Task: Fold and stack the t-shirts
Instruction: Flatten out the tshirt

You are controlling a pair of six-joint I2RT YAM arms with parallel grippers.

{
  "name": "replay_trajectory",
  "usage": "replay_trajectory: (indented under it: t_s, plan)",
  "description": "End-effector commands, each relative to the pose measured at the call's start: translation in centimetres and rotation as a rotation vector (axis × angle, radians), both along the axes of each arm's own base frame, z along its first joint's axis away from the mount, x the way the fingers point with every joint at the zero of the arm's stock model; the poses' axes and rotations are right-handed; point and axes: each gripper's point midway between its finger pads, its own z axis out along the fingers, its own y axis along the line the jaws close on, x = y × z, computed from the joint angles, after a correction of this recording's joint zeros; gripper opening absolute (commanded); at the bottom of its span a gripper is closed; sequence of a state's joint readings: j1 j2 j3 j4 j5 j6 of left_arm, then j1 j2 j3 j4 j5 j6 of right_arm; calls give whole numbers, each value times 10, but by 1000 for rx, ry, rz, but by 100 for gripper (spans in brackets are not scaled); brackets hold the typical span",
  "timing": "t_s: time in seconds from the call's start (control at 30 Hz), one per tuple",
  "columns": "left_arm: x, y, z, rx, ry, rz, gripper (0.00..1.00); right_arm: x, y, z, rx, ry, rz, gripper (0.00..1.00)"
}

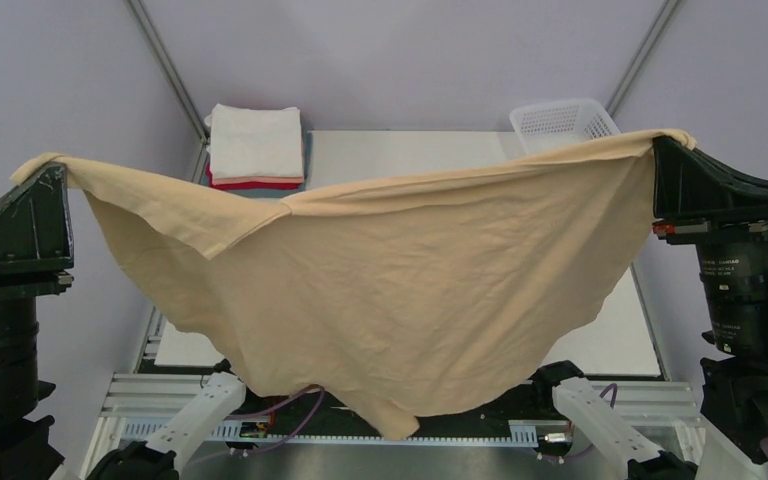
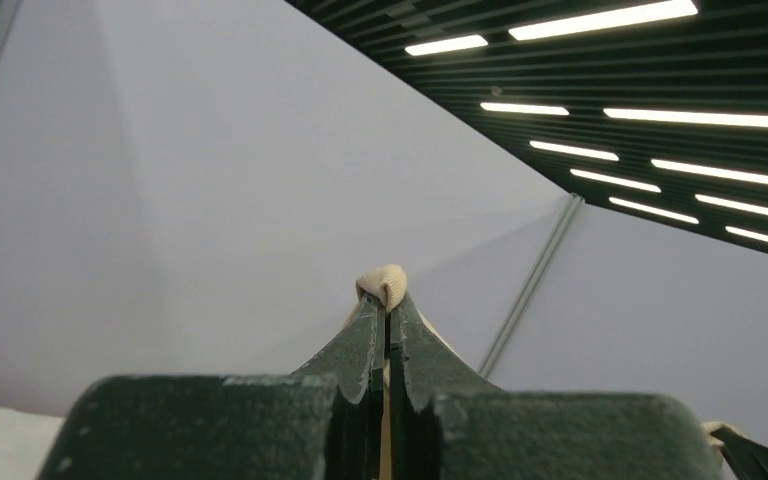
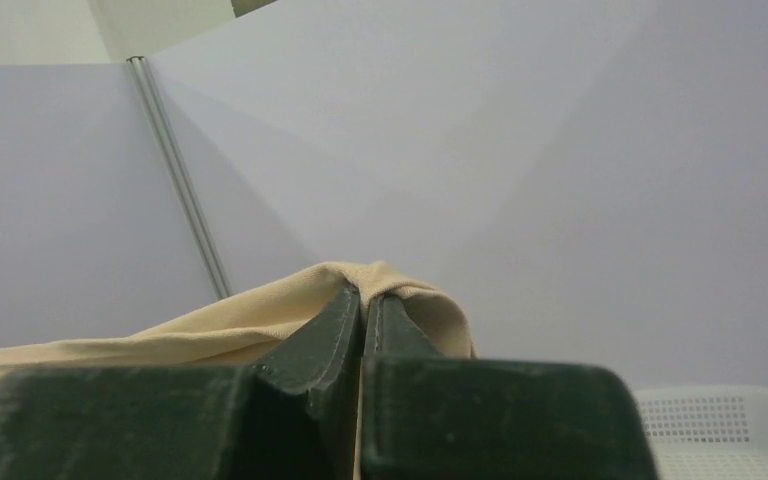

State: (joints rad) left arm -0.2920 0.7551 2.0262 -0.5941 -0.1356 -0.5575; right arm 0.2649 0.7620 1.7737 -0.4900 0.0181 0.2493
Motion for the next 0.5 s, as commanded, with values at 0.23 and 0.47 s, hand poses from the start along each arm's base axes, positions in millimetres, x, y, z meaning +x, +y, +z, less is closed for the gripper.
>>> replay_trajectory:
  t_s: [0.23, 0.47]
  plan:
    - [215, -7, -80, 100, 408, 317, 0, 111, -17, -93, 43, 313, -233, 2]
    - [413, -53, -241, 407, 746, 401, 0, 218, -37, -239, 41, 626, -469, 3]
